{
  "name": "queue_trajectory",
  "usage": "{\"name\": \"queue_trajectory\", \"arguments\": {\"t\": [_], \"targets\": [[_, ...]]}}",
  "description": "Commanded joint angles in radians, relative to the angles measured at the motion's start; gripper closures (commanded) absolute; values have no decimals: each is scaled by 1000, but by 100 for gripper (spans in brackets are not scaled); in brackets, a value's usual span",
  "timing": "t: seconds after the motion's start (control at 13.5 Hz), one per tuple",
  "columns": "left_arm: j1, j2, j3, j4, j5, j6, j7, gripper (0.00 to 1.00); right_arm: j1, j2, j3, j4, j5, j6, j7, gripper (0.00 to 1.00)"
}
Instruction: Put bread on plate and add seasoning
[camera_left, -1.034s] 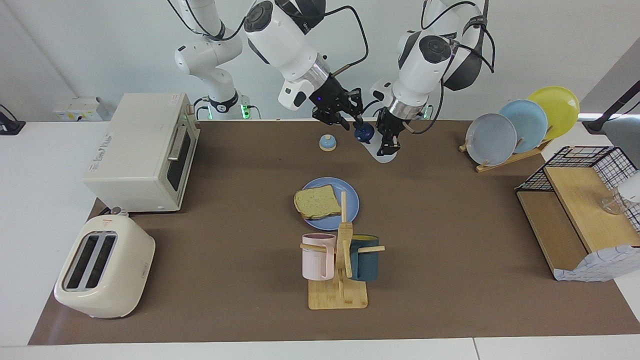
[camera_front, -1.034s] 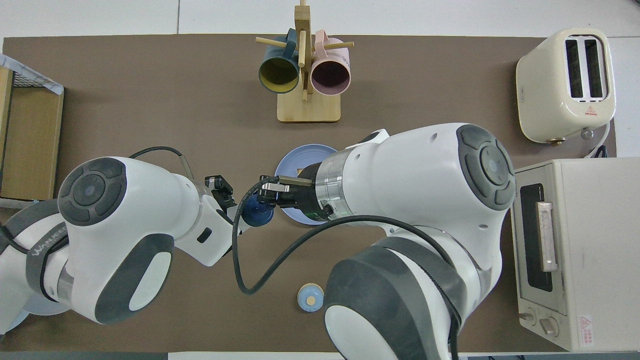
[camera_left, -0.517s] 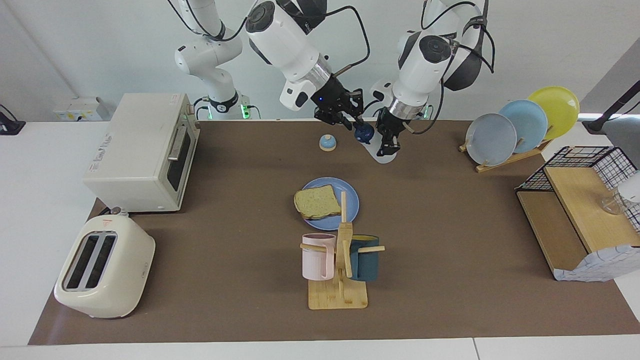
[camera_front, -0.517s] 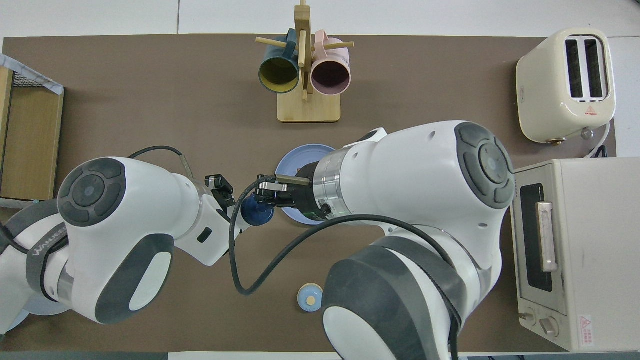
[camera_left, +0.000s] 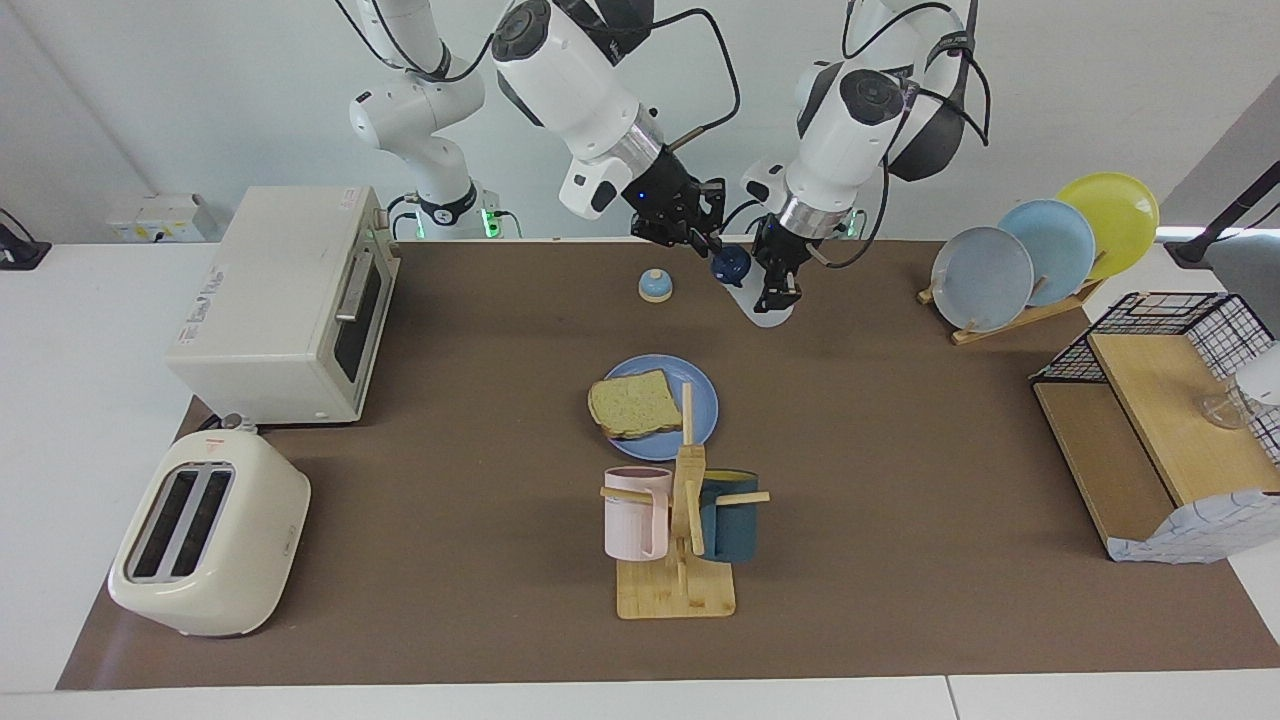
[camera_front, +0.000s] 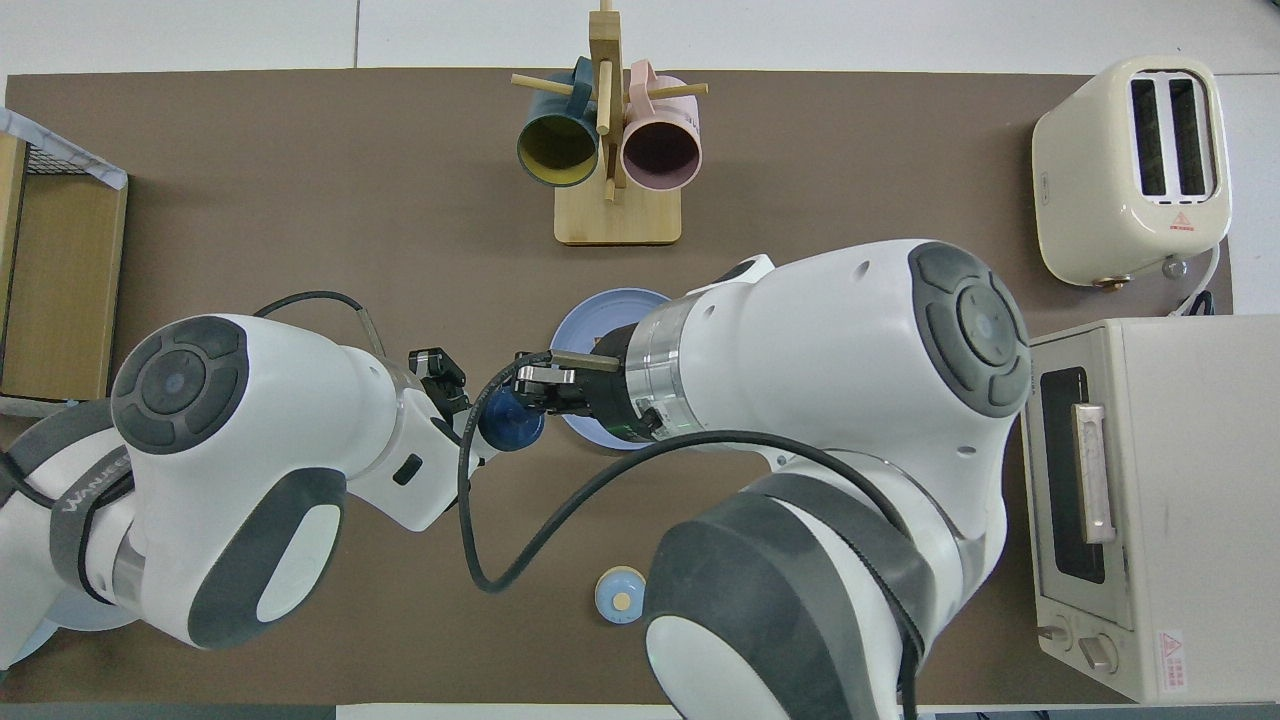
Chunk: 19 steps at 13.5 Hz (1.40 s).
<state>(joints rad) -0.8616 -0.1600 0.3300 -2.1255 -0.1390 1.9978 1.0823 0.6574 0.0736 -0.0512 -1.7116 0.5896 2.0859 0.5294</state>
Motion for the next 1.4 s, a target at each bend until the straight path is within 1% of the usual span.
{"name": "queue_trajectory", "arguments": {"t": [0.0,0.22,0.37,0.44,0.59,1.18,1.33], "targets": [[-13,-33,7,-31,6,26,-13,100,8,6,2,10,-30,-6,38,80],[-13,-33,7,-31,6,24,-15,100,10,6,2,10,-30,-3,38,80],[-13,-33,7,-31,6,24,-15,100,11,6,2,10,-30,-3,38,84],[-13,-32,7,-31,6,24,-15,100,10,6,2,10,-30,-4,37,88],[-13,-32,7,-31,6,24,-15,100,10,8,2,15,-30,-7,37,100],[-11,-33,9,-31,6,21,-16,100,-7,9,-1,10,-2,20,38,100],[-11,-33,9,-31,6,18,-21,100,-28,5,-3,6,65,23,35,100]]}}
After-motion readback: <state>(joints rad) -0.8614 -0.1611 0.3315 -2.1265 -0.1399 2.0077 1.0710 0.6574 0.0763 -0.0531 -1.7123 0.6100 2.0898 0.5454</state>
